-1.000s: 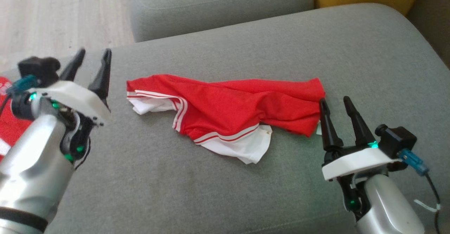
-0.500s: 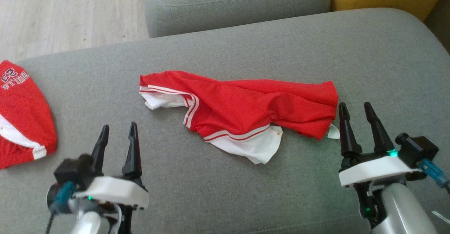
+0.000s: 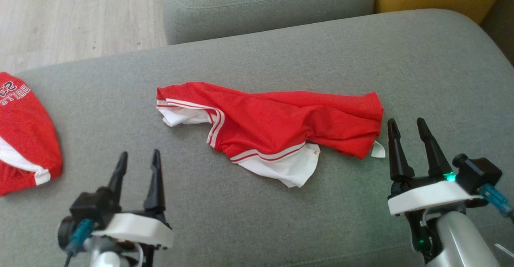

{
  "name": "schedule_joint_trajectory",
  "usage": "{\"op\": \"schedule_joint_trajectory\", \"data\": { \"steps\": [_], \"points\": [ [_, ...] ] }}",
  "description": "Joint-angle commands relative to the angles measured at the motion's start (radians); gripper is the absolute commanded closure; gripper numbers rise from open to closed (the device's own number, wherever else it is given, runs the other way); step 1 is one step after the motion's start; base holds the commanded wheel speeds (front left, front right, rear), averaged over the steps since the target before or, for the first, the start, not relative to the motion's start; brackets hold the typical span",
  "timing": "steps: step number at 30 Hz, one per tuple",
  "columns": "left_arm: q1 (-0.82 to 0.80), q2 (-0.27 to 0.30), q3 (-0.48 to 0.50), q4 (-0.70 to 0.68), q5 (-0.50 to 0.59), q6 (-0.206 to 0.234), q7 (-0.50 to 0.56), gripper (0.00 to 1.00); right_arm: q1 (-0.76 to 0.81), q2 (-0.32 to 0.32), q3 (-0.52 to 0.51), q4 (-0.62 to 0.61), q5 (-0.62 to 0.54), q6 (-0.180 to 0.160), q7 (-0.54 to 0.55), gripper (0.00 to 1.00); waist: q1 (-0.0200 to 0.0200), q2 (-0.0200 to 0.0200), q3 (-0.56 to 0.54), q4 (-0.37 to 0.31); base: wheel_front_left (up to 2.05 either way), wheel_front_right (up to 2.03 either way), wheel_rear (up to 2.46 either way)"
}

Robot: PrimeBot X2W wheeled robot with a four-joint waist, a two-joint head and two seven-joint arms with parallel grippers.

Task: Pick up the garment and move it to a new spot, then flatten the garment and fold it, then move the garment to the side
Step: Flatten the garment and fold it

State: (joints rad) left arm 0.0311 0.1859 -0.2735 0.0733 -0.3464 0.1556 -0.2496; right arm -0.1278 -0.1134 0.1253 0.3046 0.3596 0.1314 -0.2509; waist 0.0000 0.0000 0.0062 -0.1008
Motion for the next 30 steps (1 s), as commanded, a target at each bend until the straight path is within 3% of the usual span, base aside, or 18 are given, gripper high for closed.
{"op": "schedule_joint_trajectory", "data": {
  "steps": [1,4,8,12,18,30],
  "points": [
    [-0.057,-0.005,0.032,-0.007,0.006,-0.020,-0.012,0.00,-0.017,-0.019,0.020,-0.031,-0.005,-0.001,-0.011,0.00,0.0000,0.0000,0.003,-0.001,0.00,0.00,0.00],
    [-0.094,-0.032,-0.011,0.050,-0.030,-0.072,0.036,0.00,-0.021,-0.021,0.010,-0.030,-0.004,-0.001,-0.011,0.00,0.0000,0.0000,0.010,0.001,0.00,0.00,0.00],
    [-0.190,-0.069,-0.077,0.121,-0.079,-0.128,0.195,0.00,-0.048,-0.028,-0.005,-0.036,-0.008,-0.001,-0.011,0.00,0.0000,0.0000,0.046,-0.003,0.00,0.00,0.00],
    [-0.289,-0.107,-0.127,0.201,-0.150,-0.157,0.369,0.00,-0.093,-0.031,0.000,-0.039,-0.015,-0.001,-0.010,0.00,0.0000,0.0000,0.084,-0.021,0.00,0.00,0.00],
    [-0.363,-0.133,-0.196,0.291,-0.277,-0.144,0.555,0.00,-0.134,-0.026,0.013,-0.036,-0.014,-0.001,-0.011,0.00,0.0000,0.0000,0.123,-0.068,0.00,0.00,0.00],
    [-0.428,-0.135,-0.297,0.341,-0.458,-0.078,0.602,0.00,-0.145,0.002,0.008,-0.032,-0.009,-0.001,-0.011,0.00,0.0000,0.0000,0.151,-0.119,0.00,0.00,0.00]
  ]
}}
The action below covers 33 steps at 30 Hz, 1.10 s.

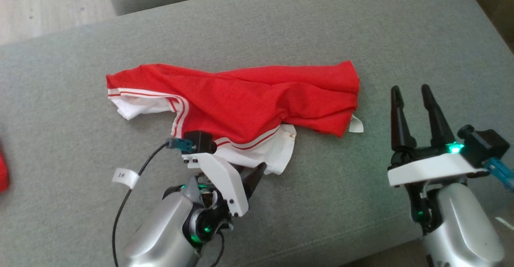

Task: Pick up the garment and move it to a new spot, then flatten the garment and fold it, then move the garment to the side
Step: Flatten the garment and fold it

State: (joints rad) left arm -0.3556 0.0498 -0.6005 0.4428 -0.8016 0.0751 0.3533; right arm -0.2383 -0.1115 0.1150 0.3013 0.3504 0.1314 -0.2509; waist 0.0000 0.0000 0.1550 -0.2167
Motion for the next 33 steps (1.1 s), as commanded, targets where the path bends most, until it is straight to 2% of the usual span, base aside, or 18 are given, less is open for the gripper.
{"op": "schedule_joint_trajectory", "data": {
  "steps": [1,6,7,8,9,14,18,25,33],
  "points": [
    [-0.048,0.001,0.022,-0.021,-0.025,0.007,0.002,0.00,-0.036,0.003,0.021,-0.028,0.000,-0.001,-0.011,0.00,0.0000,0.0000,0.004,-0.007,0.00,0.00,0.00],
    [-0.082,0.001,-0.008,0.023,-0.106,0.030,-0.028,0.02,-0.044,0.012,0.026,-0.025,0.002,-0.001,-0.011,0.00,0.0000,0.0000,0.010,-0.020,0.00,0.00,0.00],
    [-0.091,0.001,-0.009,0.034,-0.109,0.034,-0.046,0.46,-0.045,0.013,0.024,-0.025,0.002,-0.001,-0.011,0.00,0.0000,0.0000,0.010,-0.020,0.00,0.00,0.00],
    [-0.098,0.001,-0.012,0.044,-0.114,0.035,-0.060,0.82,-0.044,0.014,0.021,-0.025,0.002,-0.001,-0.011,0.00,0.0000,0.0000,0.008,-0.018,0.00,0.00,0.00],
    [-0.102,0.001,-0.018,0.052,-0.119,0.031,-0.067,1.00,-0.042,0.014,0.016,-0.024,0.001,-0.001,-0.011,0.00,0.0000,0.0000,0.005,-0.013,0.00,0.00,0.00],
    [-0.112,0.003,-0.042,0.050,-0.117,0.006,-0.094,1.00,-0.023,0.007,-0.008,-0.020,-0.003,-0.001,-0.011,0.00,0.0000,0.0000,-0.028,0.035,0.00,0.00,0.00],
    [-0.095,0.041,-0.041,-0.022,-0.103,0.017,-0.102,1.00,-0.008,-0.001,-0.021,-0.019,-0.004,-0.001,-0.011,0.00,0.0000,0.0000,-0.065,0.097,0.00,0.00,0.00],
    [-0.009,0.210,-0.017,-0.213,-0.094,0.085,-0.013,1.00,0.014,-0.015,-0.046,-0.005,-0.001,-0.001,-0.011,0.00,0.0000,0.0000,-0.108,0.195,0.00,0.00,0.00],
    [0.156,0.374,0.059,-0.366,-0.129,0.176,0.032,1.00,0.019,-0.025,-0.060,-0.001,0.004,-0.001,-0.011,0.00,0.0000,0.0000,-0.104,0.220,0.00,0.00,0.00]
  ]
}}
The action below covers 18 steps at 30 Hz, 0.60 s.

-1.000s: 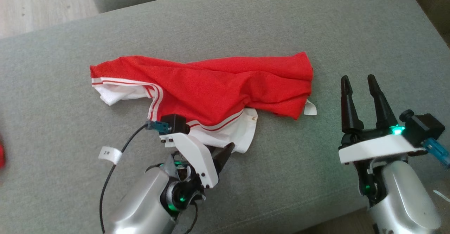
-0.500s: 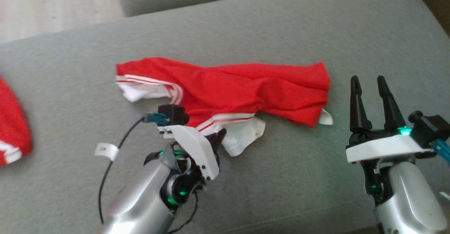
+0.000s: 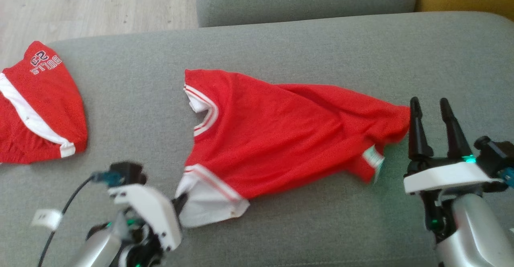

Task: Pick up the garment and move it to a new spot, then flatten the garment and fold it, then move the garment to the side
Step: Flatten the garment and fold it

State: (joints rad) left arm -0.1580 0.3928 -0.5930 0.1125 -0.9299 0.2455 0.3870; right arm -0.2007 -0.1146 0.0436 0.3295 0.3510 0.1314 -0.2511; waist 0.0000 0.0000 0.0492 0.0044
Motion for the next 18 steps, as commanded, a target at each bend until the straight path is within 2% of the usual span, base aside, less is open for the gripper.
{"op": "schedule_joint_trajectory", "data": {
  "steps": [1,3,5,6,7,9,13,14,18],
  "points": [
    [-0.042,0.031,0.052,-0.036,-0.001,0.005,-0.001,1.00,-0.019,-0.022,0.011,-0.029,0.003,-0.001,-0.011,0.00,0.0000,0.0000,0.001,-0.001,0.00,0.00,0.00],
    [-0.007,0.060,0.062,-0.046,0.011,0.027,-0.013,1.00,-0.016,-0.028,0.005,-0.029,0.004,-0.001,-0.011,0.00,0.0000,0.0000,0.004,-0.004,0.00,0.00,0.00],
    [0.024,0.061,0.072,-0.048,0.004,0.036,-0.030,1.00,-0.012,-0.033,0.002,-0.027,0.004,-0.001,-0.011,0.00,0.0000,0.0000,0.005,-0.008,0.00,0.00,0.00],
    [0.037,0.054,0.077,-0.046,-0.006,0.036,-0.039,0.76,-0.010,-0.035,0.002,-0.026,0.004,-0.001,-0.011,0.00,0.0000,0.0000,0.006,-0.010,0.00,0.00,0.00],
    [0.047,0.047,0.079,-0.042,-0.008,0.036,-0.051,0.00,-0.008,-0.036,0.001,-0.024,0.005,-0.001,-0.011,0.00,0.0000,0.0000,0.006,-0.011,0.00,0.00,0.00],
    [0.057,0.042,0.081,-0.025,0.008,0.038,-0.090,0.00,-0.003,-0.037,0.005,-0.019,0.006,-0.001,-0.011,0.00,0.0000,0.0000,0.004,-0.016,0.00,0.00,0.00],
    [0.059,0.025,0.114,-0.029,0.051,0.026,-0.240,0.00,0.009,-0.043,0.009,-0.011,0.011,-0.001,-0.011,0.00,0.0000,0.0000,-0.009,-0.023,0.00,0.00,0.00],
    [0.059,0.035,0.124,-0.046,0.089,0.012,-0.316,0.00,0.016,-0.047,0.010,-0.009,0.013,-0.001,-0.011,0.00,0.0000,0.0000,-0.016,-0.027,0.00,0.00,0.00],
    [0.056,0.048,0.152,-0.089,0.188,0.015,-0.505,0.00,0.033,-0.055,0.009,-0.007,0.016,-0.001,-0.008,0.00,0.0000,0.0000,-0.035,-0.029,0.00,0.00,0.00]
  ]
}}
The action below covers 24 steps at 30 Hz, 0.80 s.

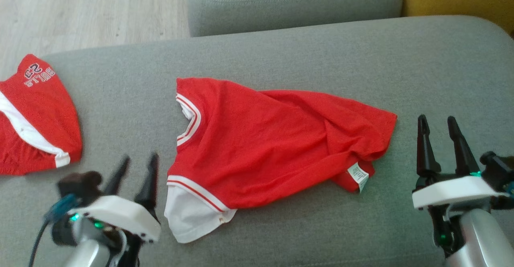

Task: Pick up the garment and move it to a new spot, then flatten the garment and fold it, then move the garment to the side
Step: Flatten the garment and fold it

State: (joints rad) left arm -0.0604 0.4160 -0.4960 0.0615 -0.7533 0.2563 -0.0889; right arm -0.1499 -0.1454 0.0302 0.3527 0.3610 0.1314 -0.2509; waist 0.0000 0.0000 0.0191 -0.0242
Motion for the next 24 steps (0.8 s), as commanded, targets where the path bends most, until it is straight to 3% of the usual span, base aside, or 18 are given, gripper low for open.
{"op": "schedule_joint_trajectory", "data": {
  "steps": [1,4,8,16,24],
  "points": [
    [-0.039,0.020,0.068,-0.047,0.033,0.014,-0.085,0.00,-0.013,-0.026,0.021,-0.030,0.005,-0.001,-0.006,0.00,0.0000,0.0000,-0.009,0.000,0.00,0.00,0.00],
    [-0.025,0.003,0.094,-0.064,0.102,0.033,-0.158,0.00,0.004,-0.030,0.021,-0.032,0.005,-0.001,0.002,0.00,0.0000,0.0000,-0.016,-0.001,0.00,0.00,0.00],
    [0.005,-0.039,0.126,-0.102,0.208,0.035,-0.172,0.00,0.024,-0.030,0.024,-0.042,0.005,-0.001,0.016,0.00,0.0000,0.0000,-0.016,-0.003,0.00,0.00,0.00],
    [0.045,-0.122,0.187,-0.108,0.290,-0.032,-0.173,0.00,0.007,-0.026,0.039,-0.051,0.035,-0.001,0.064,0.00,0.0000,0.0000,-0.015,0.002,0.00,0.00,0.00],
    [0.026,-0.161,0.213,-0.082,0.325,-0.081,-0.173,0.00,-0.187,-0.067,0.028,0.102,0.115,-0.001,0.382,0.00,0.0000,0.0000,0.027,0.038,0.00,0.00,0.00]
  ]
}}
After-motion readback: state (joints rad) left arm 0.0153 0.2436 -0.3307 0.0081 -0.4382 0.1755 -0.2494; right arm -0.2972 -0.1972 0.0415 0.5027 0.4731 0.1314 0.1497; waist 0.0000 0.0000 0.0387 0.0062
